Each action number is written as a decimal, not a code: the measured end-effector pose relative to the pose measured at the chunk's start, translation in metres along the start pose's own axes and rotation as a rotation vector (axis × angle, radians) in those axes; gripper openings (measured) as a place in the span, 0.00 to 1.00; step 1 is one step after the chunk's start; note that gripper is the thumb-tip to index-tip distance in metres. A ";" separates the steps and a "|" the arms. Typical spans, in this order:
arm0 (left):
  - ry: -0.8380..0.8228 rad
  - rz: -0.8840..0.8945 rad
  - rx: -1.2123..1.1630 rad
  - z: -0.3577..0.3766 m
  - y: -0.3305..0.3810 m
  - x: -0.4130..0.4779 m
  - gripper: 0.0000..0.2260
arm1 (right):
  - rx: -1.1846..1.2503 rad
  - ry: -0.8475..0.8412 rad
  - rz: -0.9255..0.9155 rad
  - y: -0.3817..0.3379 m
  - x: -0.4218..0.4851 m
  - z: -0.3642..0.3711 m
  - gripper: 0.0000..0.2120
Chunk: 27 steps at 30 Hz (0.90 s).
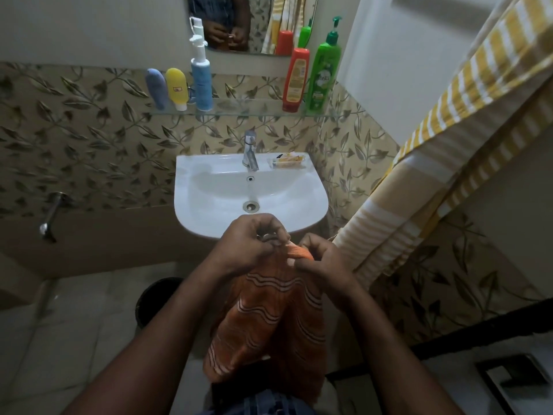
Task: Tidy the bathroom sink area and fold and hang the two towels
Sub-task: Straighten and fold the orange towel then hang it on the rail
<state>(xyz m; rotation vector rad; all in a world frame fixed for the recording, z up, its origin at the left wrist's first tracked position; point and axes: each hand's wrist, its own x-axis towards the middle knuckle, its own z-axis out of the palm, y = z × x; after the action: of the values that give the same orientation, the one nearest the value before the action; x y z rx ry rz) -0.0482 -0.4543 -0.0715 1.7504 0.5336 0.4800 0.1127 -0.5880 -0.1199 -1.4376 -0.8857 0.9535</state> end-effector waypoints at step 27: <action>0.221 -0.077 -0.259 0.002 -0.018 0.004 0.17 | -0.595 0.118 -0.103 0.016 -0.012 -0.049 0.06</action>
<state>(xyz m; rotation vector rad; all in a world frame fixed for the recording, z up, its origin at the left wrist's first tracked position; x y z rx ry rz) -0.0454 -0.4493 -0.0891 1.4337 0.6616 0.6628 0.1527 -0.6190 -0.1338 -1.9025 -1.2027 0.5360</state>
